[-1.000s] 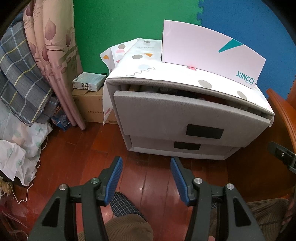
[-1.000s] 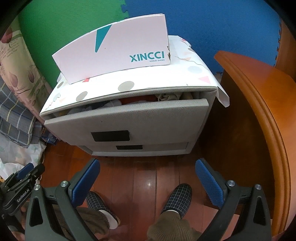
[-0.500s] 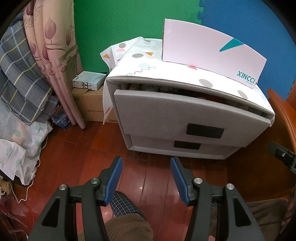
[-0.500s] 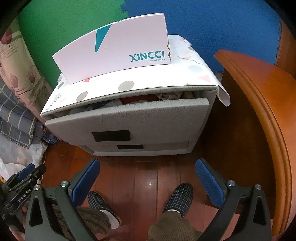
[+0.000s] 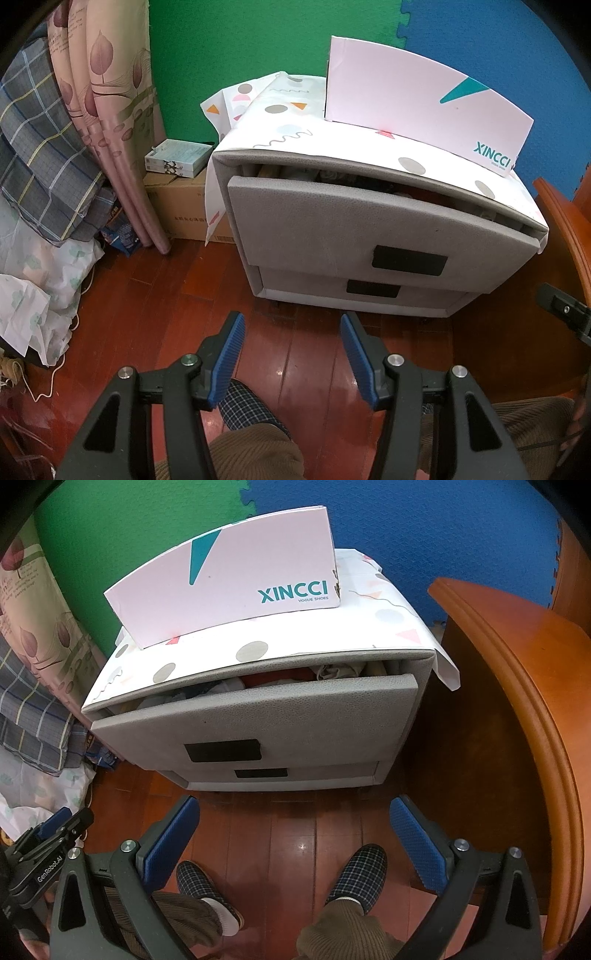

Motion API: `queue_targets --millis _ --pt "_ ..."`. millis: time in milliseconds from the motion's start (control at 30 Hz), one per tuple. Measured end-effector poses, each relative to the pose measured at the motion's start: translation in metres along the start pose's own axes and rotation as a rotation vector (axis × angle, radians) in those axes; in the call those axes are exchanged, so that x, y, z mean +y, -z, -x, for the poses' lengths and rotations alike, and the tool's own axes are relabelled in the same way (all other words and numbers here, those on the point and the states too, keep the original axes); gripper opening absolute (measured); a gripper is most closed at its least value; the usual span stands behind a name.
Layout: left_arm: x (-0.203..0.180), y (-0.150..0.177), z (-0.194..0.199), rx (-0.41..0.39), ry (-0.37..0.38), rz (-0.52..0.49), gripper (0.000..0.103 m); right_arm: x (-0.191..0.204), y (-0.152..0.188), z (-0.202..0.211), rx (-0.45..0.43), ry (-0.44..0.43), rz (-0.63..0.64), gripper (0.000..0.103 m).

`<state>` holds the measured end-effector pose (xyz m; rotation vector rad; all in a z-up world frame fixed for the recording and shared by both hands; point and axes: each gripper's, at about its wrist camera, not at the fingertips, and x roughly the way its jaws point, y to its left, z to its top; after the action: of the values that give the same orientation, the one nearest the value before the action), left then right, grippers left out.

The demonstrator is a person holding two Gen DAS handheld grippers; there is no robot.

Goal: Take underwear out of drawer

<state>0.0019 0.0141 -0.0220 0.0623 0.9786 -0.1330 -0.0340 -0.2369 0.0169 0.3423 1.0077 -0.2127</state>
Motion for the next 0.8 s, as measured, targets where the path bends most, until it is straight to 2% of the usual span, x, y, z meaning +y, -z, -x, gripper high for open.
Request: queue_targets --millis 800 --pt "-0.001 -0.0008 -0.0015 0.008 0.003 0.005 0.055 -0.0006 0.001 0.0005 0.002 -0.007 -0.005 0.102"
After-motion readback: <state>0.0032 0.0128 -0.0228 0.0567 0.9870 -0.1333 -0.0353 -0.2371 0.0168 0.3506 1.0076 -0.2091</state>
